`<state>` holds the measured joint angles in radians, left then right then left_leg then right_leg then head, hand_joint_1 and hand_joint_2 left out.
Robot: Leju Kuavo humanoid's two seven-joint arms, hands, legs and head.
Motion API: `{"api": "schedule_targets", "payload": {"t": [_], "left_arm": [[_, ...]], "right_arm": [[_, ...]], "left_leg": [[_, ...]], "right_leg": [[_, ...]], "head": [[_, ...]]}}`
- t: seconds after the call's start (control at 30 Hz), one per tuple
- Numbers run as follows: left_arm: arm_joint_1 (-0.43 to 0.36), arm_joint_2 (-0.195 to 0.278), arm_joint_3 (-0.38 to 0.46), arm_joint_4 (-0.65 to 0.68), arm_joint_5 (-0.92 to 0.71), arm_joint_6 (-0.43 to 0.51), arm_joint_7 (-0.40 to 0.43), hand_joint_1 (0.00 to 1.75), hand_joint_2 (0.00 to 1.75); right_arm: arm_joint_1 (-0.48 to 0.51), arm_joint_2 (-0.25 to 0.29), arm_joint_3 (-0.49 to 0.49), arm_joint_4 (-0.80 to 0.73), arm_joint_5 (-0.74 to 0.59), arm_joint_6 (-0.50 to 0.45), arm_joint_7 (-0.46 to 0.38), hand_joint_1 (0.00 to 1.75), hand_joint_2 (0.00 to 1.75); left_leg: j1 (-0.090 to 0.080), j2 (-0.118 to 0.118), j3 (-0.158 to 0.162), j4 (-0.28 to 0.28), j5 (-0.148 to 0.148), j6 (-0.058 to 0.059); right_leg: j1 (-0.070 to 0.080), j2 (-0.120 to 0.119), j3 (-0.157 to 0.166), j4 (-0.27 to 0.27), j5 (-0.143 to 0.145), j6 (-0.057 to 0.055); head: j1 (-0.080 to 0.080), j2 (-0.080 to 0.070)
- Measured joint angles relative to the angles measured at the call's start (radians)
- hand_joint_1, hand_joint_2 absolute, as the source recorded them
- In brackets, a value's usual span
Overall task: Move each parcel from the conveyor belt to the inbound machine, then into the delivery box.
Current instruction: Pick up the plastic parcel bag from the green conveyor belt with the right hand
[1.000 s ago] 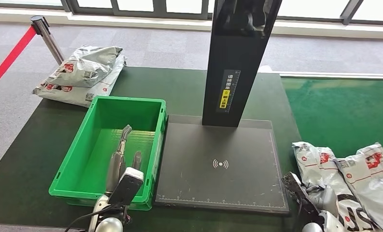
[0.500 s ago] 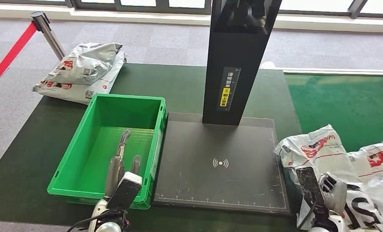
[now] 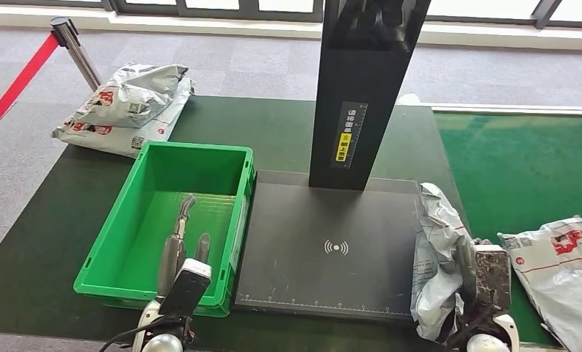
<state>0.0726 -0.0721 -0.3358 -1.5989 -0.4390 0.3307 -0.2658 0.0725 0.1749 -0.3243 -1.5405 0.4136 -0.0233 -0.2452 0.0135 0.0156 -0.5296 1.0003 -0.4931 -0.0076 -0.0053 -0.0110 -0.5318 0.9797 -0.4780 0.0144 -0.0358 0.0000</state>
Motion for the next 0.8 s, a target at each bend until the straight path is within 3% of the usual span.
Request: {"api": "schedule_targets", "payload": {"t": [0.1, 0.4, 0.6, 0.8], "left_arm": [[-0.008, 0.0, 0.0, 0.007, 0.013, 0.0, -0.01, 0.0, 0.0], [-0.028, 0.003, -0.007, 0.039, 0.045, 0.002, -0.029, 0.0, 0.0], [-0.055, -0.002, -0.039, 0.069, 0.063, 0.003, -0.054, 0.0, 0.0], [-0.071, -0.012, -0.048, 0.077, 0.072, 0.012, -0.062, 0.0, 0.0]], "right_arm": [[-0.022, 0.002, 0.028, 0.034, -0.123, 0.042, -0.043, 1.75, 1.75], [-0.104, 0.01, 0.154, 0.192, -0.327, 0.144, -0.113, 1.75, 1.75], [-0.213, 0.044, 0.387, 0.352, -0.349, 0.197, -0.186, 1.75, 1.75], [-0.247, 0.046, 0.544, 0.381, -0.306, 0.139, -0.178, 1.75, 1.75]], "left_leg": [[0.0, 0.0, 0.0, 0.0, 0.0, 0.0], [0.0, 0.0, -0.002, 0.0, 0.002, -0.001], [0.0, -0.001, -0.003, 0.0, 0.005, -0.004], [0.0, -0.001, -0.005, 0.0, 0.006, -0.004]], "right_leg": [[0.0, 0.0, -0.001, 0.0, 0.0, 0.0], [0.0, -0.001, -0.002, 0.002, 0.001, -0.001], [0.0, -0.001, -0.006, 0.004, 0.002, -0.004], [0.0, -0.002, -0.008, 0.005, 0.002, -0.004]], "head": [[0.0, 0.0], [0.0, 0.0], [0.0, 0.0], [0.0, 0.0]]}}
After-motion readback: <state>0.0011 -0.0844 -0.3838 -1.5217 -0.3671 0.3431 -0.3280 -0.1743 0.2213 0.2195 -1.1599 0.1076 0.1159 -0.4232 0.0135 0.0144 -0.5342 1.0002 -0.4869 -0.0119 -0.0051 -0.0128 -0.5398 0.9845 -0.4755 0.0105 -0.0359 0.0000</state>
